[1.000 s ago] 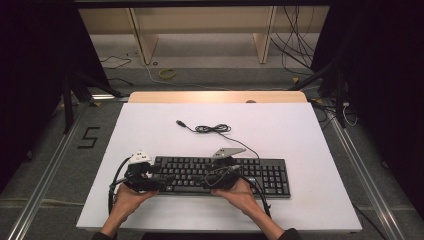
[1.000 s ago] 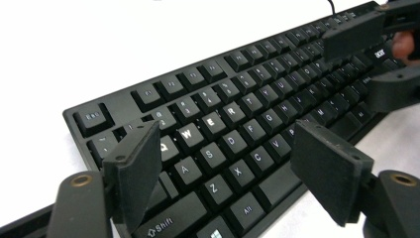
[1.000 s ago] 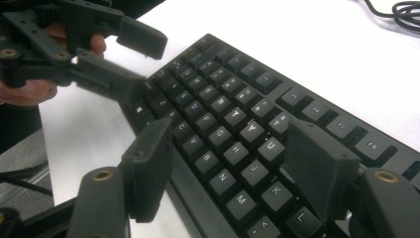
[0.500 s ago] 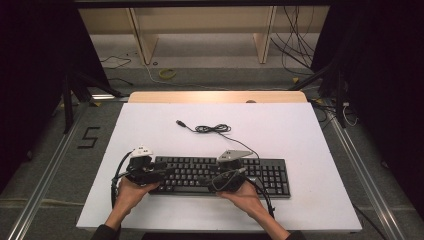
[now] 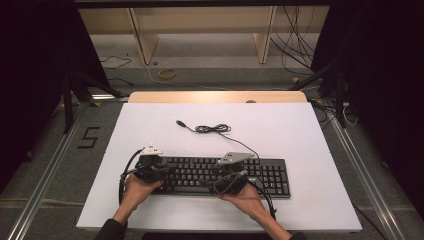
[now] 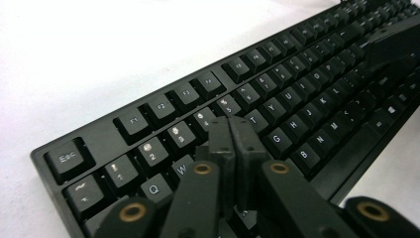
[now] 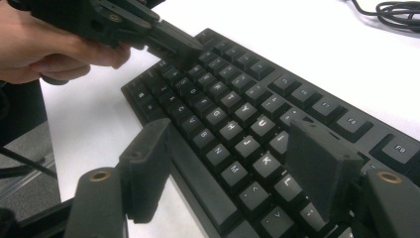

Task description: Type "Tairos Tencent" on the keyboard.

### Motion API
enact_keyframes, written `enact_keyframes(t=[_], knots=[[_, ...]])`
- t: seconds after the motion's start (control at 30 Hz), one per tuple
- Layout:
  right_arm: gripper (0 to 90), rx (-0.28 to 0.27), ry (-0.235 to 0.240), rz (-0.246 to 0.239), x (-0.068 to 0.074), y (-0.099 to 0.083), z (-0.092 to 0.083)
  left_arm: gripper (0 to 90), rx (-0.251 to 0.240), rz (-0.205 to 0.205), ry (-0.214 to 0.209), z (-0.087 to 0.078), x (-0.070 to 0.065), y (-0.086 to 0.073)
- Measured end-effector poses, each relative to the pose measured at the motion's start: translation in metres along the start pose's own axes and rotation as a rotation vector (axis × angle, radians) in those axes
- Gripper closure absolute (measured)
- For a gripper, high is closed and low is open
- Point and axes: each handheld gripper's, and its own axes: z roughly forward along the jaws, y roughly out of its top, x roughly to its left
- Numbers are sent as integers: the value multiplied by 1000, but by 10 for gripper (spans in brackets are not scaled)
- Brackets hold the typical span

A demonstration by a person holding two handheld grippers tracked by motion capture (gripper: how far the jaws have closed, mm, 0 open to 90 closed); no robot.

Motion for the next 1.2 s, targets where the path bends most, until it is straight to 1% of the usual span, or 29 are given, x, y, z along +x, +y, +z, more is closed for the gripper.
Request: enact_keyframes(t=[0.17,0.43,0.47,0.5,0.57,0.7,0.73,0.8,0.83,1.1,1.2], knots=[[337,-2,1,-3,1,-2,-4,890,20,-6,6,6,-1,2],[337,-9,-2,-4,1,-5,-9,890,35,-4,18,11,1,2],[338,-7,-1,1,1,-5,-9,890,42,-1,18,12,2,2],[338,-10,-1,-5,1,-6,-9,890,45,-6,16,12,1,2],[337,-9,-2,-6,1,-6,-10,890,52,-3,23,14,2,1],[338,-10,0,-3,1,-7,-11,890,59,-8,18,15,2,1],[338,-9,-1,-4,1,-7,-12,891,66,-8,26,17,2,1],[339,-10,-2,-3,1,-7,-12,891,58,-16,18,18,3,-1],[339,-9,-3,-3,1,-7,-12,892,58,-13,15,18,4,-1],[347,-11,-3,-2,2,-7,-11,890,52,-24,19,16,3,-1],[357,-11,-4,-3,2,-7,-10,876,33,-30,16,12,3,0]])
